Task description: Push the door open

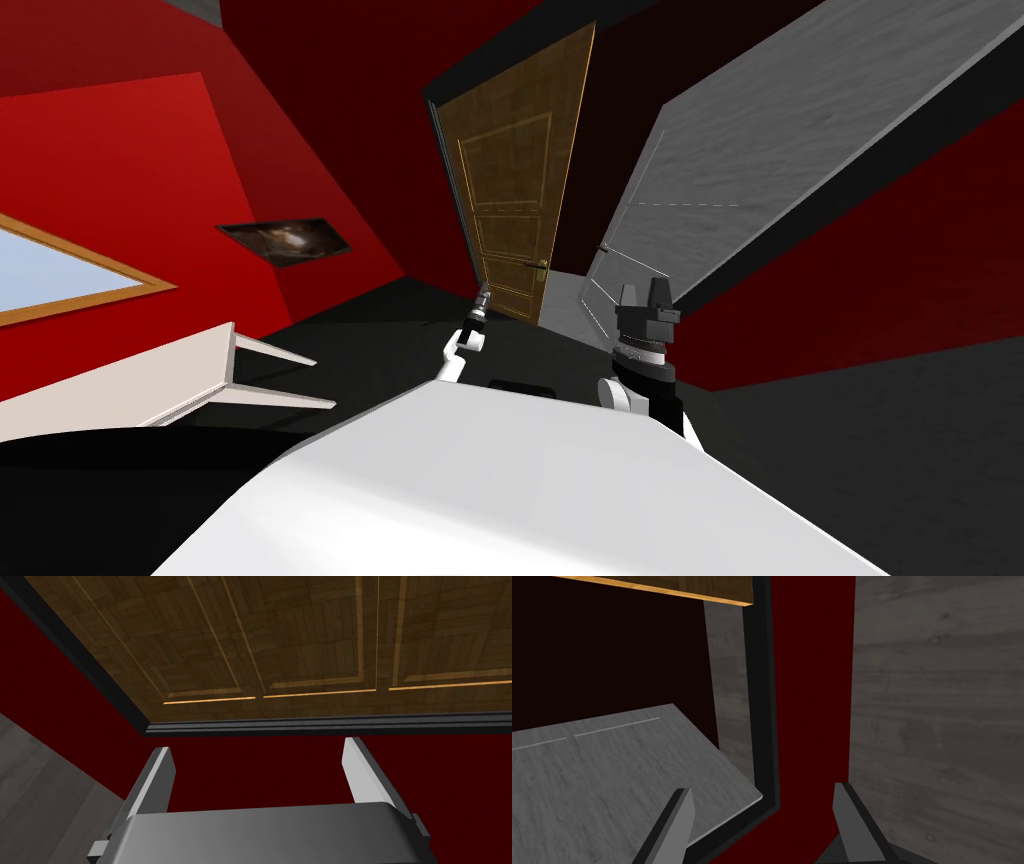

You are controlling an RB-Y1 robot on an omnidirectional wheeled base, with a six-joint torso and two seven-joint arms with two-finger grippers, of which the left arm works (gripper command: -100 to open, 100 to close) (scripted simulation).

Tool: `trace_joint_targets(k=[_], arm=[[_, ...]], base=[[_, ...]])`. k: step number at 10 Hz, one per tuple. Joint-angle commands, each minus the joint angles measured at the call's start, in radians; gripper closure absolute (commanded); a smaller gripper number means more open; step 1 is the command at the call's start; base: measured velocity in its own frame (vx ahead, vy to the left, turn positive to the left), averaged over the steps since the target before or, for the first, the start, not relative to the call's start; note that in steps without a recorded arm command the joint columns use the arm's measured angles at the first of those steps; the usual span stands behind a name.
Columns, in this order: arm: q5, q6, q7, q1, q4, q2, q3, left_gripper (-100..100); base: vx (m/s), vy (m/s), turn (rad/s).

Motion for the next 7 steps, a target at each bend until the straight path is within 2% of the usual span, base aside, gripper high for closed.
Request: trace_joint_targets(k=[1,7], arm=[[0.003,-0.004,0.006,-0.028,0.05,-0.003,-0.005,-100],[0.014,-0.008,0.025,-0.131,0.223,-0.017,-0.022,-100]], base=[[0.111,-0.005,-0.025],[0.101,-0.03,-0.021]])
